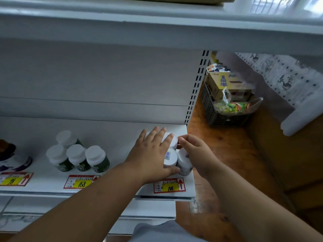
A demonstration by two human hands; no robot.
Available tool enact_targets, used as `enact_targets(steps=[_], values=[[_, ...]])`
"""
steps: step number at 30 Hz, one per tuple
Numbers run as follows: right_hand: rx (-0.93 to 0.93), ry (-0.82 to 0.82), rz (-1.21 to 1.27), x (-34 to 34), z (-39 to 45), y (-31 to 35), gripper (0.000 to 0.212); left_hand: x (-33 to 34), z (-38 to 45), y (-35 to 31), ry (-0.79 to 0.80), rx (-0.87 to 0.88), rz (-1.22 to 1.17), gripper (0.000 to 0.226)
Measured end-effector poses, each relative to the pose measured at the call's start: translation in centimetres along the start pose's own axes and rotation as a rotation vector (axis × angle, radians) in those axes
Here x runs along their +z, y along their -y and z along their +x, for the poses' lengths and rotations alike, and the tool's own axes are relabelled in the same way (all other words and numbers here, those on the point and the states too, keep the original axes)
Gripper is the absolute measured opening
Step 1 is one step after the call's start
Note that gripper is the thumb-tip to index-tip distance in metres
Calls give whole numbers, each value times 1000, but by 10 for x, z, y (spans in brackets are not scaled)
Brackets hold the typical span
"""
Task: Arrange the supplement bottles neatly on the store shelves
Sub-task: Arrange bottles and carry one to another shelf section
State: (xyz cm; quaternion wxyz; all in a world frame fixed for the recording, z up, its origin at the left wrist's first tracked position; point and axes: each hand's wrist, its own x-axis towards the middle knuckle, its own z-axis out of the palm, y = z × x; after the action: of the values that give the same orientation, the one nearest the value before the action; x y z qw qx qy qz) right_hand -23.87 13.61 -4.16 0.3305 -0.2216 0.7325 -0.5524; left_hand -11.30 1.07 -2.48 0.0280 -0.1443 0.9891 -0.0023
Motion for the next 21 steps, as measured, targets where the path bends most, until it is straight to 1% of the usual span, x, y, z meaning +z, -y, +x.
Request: enact_targets(steps=[6,9,11,13,15,18,19,21], values=[[17,56,-28,-2,2,4,19,2,1,3,-12,12,-9,105],[-21,68,-74,-5,0,5,17,-1,-1,2,-12,10,-18,106],[-87,29,-97,-11,-3,11,12,-8,-7,1,-44,-4,-39,108],[-177,-5,-126,-17,-6,17,9,-16,-18,-2,-119,-43,-78,105],[-270,9,-196,-19,-9,25,14,-22,-35,-7,-206,-91,-130,97],[-457,-12,-439,-11,-17,40,27,-29,-64,-16,-354,-169,-156,82],[-522,-14,-491,-5,-20,45,28,-30,-74,-18,-391,-194,-147,76],[-603,28,-524,11,-32,56,26,-29,-98,-18,-409,-272,-149,69]])
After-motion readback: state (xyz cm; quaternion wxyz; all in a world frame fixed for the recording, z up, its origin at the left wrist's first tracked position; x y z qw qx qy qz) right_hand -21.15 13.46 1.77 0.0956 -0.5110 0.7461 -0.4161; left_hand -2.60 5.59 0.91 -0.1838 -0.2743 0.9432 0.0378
